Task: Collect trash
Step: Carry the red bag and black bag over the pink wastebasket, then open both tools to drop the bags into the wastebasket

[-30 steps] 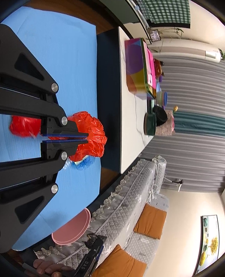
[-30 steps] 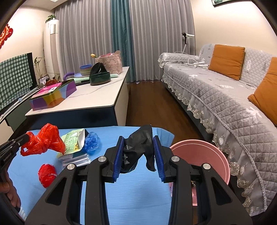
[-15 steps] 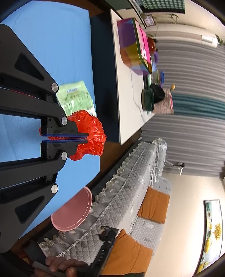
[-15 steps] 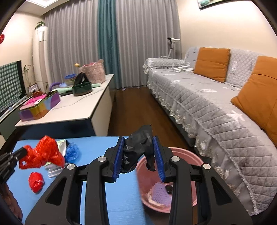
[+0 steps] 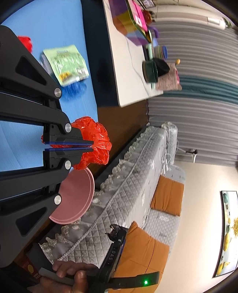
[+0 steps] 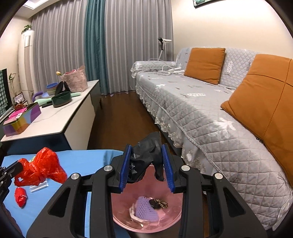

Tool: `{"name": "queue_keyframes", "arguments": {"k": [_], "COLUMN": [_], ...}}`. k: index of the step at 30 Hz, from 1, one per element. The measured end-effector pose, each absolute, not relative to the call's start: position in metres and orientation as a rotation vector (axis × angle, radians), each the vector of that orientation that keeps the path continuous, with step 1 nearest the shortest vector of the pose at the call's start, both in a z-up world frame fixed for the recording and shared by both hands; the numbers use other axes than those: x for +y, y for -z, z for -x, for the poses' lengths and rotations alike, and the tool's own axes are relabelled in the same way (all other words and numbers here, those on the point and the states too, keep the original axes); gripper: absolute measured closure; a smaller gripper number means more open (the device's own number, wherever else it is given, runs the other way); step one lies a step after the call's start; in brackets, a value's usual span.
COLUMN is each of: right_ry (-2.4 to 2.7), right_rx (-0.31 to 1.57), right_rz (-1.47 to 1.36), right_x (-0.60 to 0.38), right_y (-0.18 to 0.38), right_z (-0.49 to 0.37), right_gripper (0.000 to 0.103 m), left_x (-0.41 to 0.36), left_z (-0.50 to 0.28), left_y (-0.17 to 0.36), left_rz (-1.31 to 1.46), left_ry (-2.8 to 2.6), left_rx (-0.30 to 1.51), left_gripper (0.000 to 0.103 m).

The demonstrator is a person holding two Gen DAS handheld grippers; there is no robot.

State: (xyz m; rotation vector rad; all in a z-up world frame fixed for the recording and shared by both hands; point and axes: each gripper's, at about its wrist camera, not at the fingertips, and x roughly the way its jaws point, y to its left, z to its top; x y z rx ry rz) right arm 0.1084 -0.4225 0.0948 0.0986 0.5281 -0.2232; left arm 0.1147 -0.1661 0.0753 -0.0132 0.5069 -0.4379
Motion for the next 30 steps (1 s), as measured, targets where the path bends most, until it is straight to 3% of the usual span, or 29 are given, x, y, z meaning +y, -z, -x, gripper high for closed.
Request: {"name": "queue_keyframes", "arguments": {"k": [13,27,30], "right_ry": [0.259,0.265,0.274], "right_rx": [0.546,0.587,0.595], "right_rz": [-0.113,-0.145,-0.172], "right_x": [-0.452,-0.464,-0.469], "right_y": [-0.085,-0.069,-0.066], "right_z": [-0.121,-0.136,-0.138], "right_gripper": [0.068,0.067,0.053], "left_x": [-0.254,-0.293,-0.300], "left_z": [-0.143,-0.170,-0.176], "left_y": [-0.063,-0.034,-0.029], "left_rz": [-0.014,-0.037,-0.048], "left_ry": [0.556,0.609,0.646], "left_rx": [0.538,0.603,0.644], "left_gripper": [0.101,0.101,0.099]}}
